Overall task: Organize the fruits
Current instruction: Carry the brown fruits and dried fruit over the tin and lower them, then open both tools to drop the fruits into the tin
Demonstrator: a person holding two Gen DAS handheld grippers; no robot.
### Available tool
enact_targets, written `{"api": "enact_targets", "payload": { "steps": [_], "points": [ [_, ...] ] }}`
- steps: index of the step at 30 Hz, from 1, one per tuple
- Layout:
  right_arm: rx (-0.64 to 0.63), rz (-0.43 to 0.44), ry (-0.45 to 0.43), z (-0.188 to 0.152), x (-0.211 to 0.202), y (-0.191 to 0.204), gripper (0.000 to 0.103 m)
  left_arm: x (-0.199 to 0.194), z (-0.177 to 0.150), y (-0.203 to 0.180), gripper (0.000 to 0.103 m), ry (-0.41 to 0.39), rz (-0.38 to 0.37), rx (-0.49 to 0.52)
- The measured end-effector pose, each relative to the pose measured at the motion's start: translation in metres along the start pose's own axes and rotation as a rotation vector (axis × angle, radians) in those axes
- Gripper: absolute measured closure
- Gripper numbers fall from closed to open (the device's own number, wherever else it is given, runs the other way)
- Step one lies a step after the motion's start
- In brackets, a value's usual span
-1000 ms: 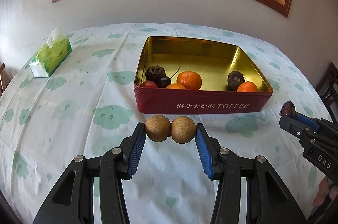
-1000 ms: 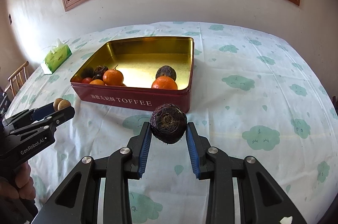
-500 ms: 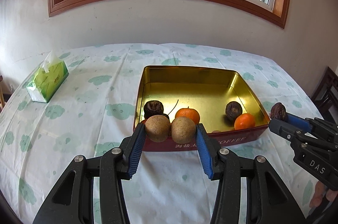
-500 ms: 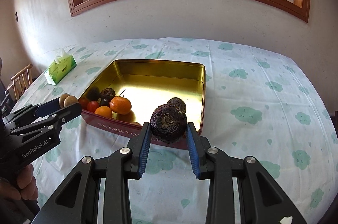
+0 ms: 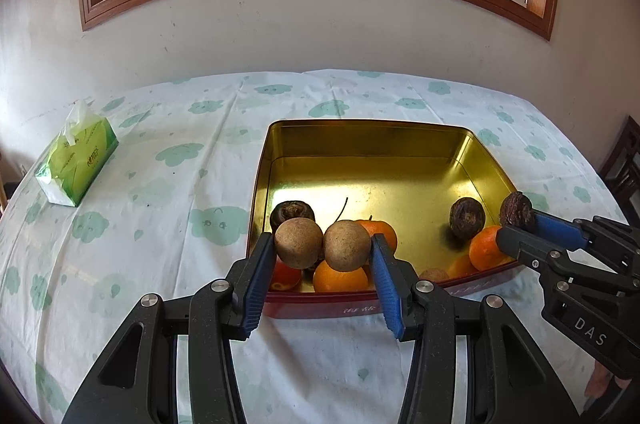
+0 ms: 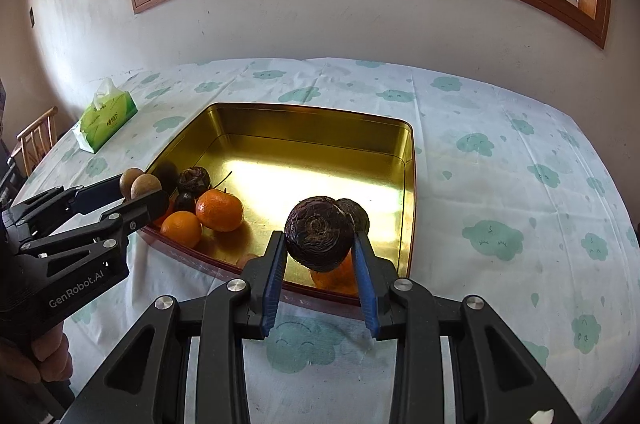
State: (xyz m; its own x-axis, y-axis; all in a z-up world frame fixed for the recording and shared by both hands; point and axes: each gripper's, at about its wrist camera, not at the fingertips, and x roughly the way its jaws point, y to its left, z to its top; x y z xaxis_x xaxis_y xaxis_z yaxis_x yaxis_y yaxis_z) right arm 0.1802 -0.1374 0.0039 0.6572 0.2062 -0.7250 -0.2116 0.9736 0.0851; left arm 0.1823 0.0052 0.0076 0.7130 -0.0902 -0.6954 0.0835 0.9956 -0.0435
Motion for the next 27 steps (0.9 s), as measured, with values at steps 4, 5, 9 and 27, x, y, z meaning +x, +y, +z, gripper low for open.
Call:
{"api": "enact_targets", "payload": {
  "steps": [4,5,9,27],
  "points": [
    [-0.014,-0.009,0.011,0.005,0.007,-0.002,0.072,0.006,0.003,-0.001,0.054,0.011,0.019,0.024],
    [-0.015,-0.009,0.016,0.006,0.009,-0.002,0.072,0.008,0.004,0.000,0.054,0.013,0.018,0.022],
    [-0.010,-0.016,0.027,0.009,0.016,-0.005,0.072,0.013,0.006,0.000,0.054,0.024,0.021,0.011],
    [0.000,-0.017,0.073,0.011,0.042,-0.009,0.072,0.034,0.007,-0.002,0.054,0.063,0.039,-0.009]
  ]
}}
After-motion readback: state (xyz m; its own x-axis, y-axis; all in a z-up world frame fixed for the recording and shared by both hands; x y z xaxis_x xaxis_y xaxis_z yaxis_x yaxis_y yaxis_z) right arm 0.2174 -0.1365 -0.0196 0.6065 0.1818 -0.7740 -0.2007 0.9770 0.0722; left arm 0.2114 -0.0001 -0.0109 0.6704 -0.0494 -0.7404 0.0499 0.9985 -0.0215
